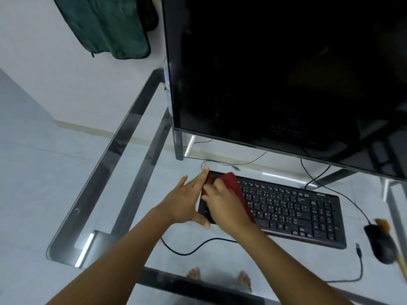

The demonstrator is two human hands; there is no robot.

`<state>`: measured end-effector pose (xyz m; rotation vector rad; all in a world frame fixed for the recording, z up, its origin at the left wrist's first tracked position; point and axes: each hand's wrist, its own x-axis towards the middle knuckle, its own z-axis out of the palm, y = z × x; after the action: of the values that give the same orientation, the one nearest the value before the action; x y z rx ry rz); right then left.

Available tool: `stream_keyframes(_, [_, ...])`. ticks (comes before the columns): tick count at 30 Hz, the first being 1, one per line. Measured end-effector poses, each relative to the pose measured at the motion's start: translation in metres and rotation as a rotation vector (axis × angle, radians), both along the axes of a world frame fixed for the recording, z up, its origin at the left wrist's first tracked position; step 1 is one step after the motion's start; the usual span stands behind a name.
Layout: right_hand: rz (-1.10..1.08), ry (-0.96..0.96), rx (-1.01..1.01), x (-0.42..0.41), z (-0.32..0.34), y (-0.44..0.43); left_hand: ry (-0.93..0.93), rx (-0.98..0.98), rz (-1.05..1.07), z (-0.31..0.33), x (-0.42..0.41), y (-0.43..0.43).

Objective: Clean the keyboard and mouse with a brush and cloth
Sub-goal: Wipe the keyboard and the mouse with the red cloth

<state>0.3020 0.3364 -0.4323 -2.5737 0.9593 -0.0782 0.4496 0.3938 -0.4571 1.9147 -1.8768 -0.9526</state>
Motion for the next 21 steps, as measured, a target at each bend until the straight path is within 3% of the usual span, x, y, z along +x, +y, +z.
stream_keyframes(4, [0.285, 0.100, 0.059, -0.048, 0.000, 0.017, -0.052, -0.030, -0.052, -0.003, 0.003, 0.001])
stream_keyframes(9, [0.183, -0.015, 0.175, -0.053, 0.003, -0.009, -0.047, -0.009, -0.038, -0.004, 0.002, 0.000])
stream_keyframes(14, [0.173, 0.098, 0.036, -0.116, -0.007, -0.004, -0.045, -0.001, -0.024, 0.001, 0.000, -0.001])
stream_keyframes(21, [0.044, -0.037, 0.388, -0.040, 0.012, 0.021, -0.093, -0.032, -0.056, 0.000, -0.001, -0.001])
